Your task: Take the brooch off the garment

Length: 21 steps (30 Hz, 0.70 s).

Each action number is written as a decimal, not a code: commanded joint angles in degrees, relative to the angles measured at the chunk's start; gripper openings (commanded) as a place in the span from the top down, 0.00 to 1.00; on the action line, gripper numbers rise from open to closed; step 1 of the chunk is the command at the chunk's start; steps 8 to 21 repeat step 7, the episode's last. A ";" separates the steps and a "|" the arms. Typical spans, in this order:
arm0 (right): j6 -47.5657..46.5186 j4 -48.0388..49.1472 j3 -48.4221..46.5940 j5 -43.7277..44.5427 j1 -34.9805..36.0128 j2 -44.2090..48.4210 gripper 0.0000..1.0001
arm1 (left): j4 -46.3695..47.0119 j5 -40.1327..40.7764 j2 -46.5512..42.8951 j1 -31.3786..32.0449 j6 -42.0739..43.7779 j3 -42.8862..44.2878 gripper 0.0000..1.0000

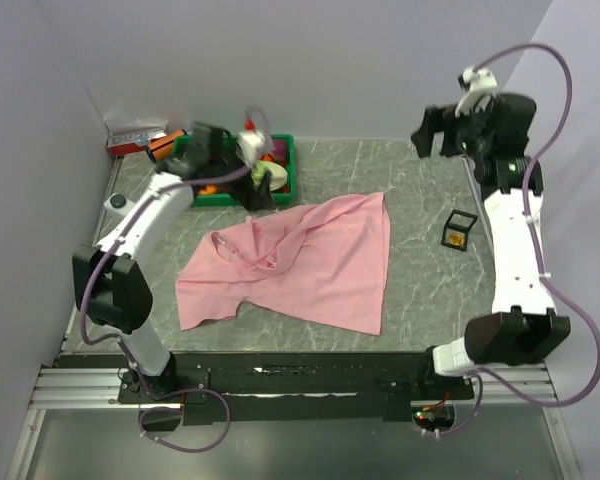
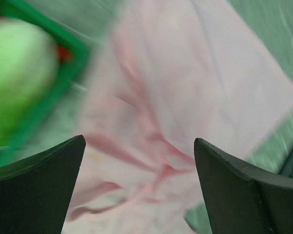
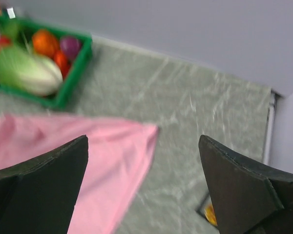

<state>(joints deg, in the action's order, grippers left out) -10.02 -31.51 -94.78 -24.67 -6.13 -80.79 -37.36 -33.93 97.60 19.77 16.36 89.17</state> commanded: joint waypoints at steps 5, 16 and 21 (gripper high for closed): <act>12.66 -4.44 -13.85 12.54 4.64 -6.57 0.00 | 3.44 7.38 -0.14 -13.69 -14.25 20.59 0.01; 13.36 -4.27 -14.11 12.45 4.72 -6.05 0.00 | 3.61 9.49 0.22 -14.93 -15.48 22.80 0.00; 13.36 -4.27 -14.11 12.45 4.72 -6.05 0.00 | 3.61 9.49 0.22 -14.93 -15.48 22.80 0.00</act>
